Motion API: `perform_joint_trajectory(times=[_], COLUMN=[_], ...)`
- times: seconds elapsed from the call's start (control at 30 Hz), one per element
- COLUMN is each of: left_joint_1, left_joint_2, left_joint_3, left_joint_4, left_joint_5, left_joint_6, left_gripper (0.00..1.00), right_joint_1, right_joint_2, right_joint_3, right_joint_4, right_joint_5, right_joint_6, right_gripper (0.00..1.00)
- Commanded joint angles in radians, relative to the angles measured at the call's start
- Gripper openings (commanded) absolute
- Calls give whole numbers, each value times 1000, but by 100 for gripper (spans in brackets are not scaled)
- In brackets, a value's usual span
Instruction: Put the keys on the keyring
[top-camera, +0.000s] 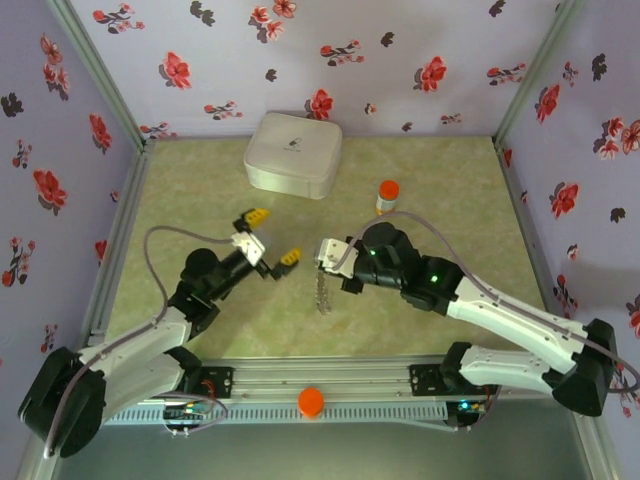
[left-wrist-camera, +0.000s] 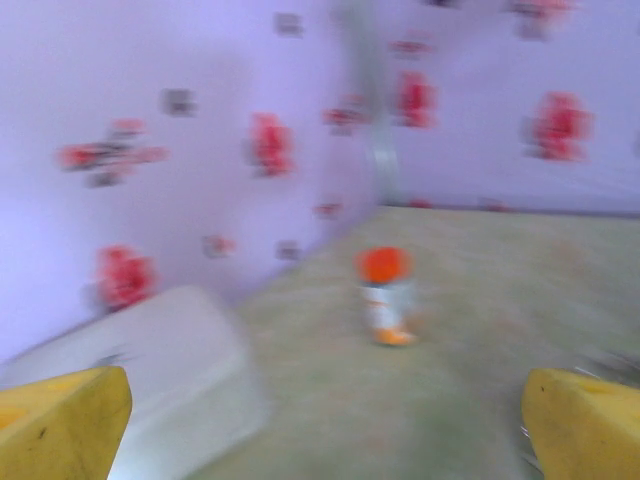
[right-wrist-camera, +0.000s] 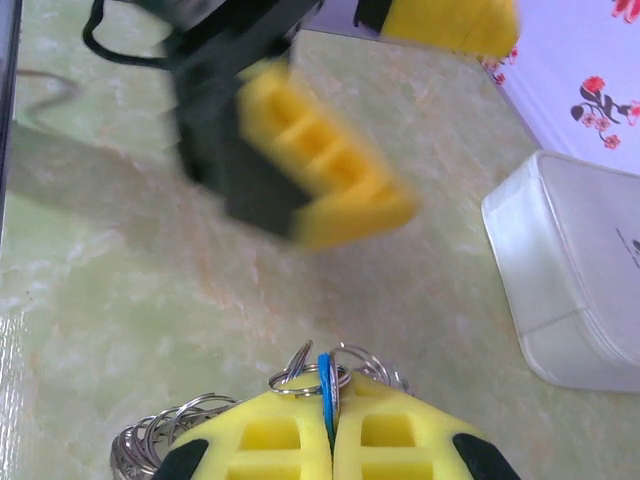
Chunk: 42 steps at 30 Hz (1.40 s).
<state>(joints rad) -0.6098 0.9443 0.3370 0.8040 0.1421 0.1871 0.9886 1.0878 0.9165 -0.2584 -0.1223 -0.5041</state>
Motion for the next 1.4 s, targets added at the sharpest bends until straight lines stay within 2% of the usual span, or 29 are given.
perform_joint_trajectory(times=[0.0, 0.07, 0.13, 0.27, 0.33, 0.47, 0.67, 0.8, 1.1, 1.2, 1.37], left_joint_1=[87, 143, 182, 229, 237, 242, 242, 242, 242, 242, 243], left_joint_2=[-42, -55, -66, -81, -77, -70, -50, -35, -19, -7, 1], left_joint_3=[-14, -14, -16, -20, -22, -23, -21, -20, -24, -22, -19], left_joint_4=[84, 60, 34, 10, 3, -9, -18, -29, -43, -44, -42], left_joint_5=[-417, -553, -631, -697, -720, -756, -737, -741, -742, -724, -707], left_joint_6=[-93, -144, -157, -156, -168, -170, -209, -213, -212, -213, -213], left_gripper=[100, 100, 100, 100, 100, 100, 100, 100, 100, 100, 100], right_joint_1=[26, 41, 55, 53, 46, 38, 24, 17, 18, 18, 19], right_joint_2=[65, 139, 219, 387, 470, 518, 440, 418, 481, 493, 498], right_joint_3=[47, 69, 104, 188, 225, 196, 65, 5, -30, -49, -59], right_joint_4=[146, 222, 295, 442, 443, 382, 145, 4, -231, -243, -274], right_joint_5=[14, -4, -4, 26, 44, 106, 210, 234, 325, 320, 308], right_joint_6=[29, 41, 58, 132, 136, 89, -47, -104, -209, -205, -171], right_gripper=[0, 0, 0, 0, 0, 0, 0, 0, 0, 7, 27])
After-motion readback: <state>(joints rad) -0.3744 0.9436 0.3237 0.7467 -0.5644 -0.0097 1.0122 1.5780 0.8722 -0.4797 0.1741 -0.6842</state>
